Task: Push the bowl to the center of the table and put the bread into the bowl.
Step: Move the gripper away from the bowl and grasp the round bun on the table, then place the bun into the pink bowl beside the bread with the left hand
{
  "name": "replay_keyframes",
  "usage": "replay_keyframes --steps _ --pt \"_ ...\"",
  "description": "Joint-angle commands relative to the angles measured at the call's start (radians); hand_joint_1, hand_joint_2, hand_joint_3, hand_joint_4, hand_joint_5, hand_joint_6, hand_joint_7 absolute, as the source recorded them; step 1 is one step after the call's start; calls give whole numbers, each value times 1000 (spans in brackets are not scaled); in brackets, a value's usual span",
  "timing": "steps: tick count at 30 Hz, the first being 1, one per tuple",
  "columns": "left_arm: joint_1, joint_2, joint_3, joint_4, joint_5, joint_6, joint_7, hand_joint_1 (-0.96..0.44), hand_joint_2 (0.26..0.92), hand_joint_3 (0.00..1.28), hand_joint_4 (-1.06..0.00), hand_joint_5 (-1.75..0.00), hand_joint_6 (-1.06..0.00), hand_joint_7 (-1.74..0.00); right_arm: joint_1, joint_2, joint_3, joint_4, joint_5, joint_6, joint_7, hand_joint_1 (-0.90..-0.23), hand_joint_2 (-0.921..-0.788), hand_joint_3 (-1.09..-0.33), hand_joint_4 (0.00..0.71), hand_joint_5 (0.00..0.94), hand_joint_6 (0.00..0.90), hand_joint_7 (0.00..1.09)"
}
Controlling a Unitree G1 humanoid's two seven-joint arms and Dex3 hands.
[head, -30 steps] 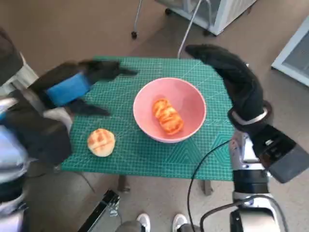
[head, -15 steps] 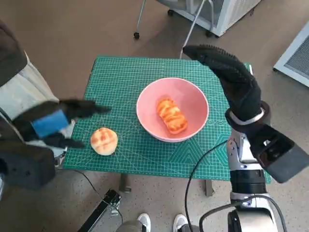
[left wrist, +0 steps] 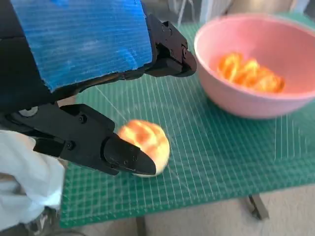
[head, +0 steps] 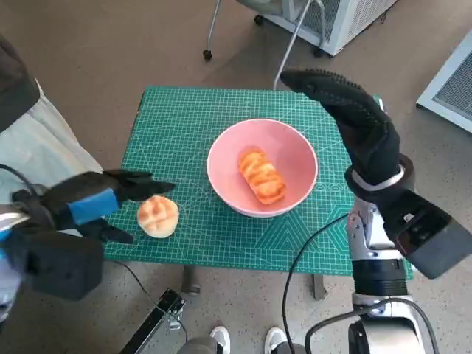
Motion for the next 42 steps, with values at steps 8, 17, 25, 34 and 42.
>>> replay_keyframes --steps 8,17,25,34,42 --pt "-63 -83 -151 235 142 -123 104 -101 829 0 -296 -8 -403 -59 18 -4 -1 -4 2 12 7 -687 -921 -808 232 56 -1 777" --pt "-90 -141 -224 388 240 -190 214 -88 856 12 -344 -23 -419 -57 23 -9 -4 -13 11 27 10 -706 -921 -782 225 66 -1 784" --pt "-115 -149 -272 480 314 -228 272 -50 912 40 -508 -87 -580 -140 28 -9 -6 -28 19 44 11 -711 -921 -758 218 77 -1 800" --pt "-157 -125 -245 542 278 -262 267 -32 920 209 -482 -1259 -506 -1198 32 -10 -7 -33 26 50 16 -712 -921 -751 213 84 -1 807" --pt "-168 -112 -177 543 194 -317 281 0 920 158 -548 -1347 -571 -1192 30 -9 -6 -33 15 50 10 -711 -921 -748 209 92 -1 812"
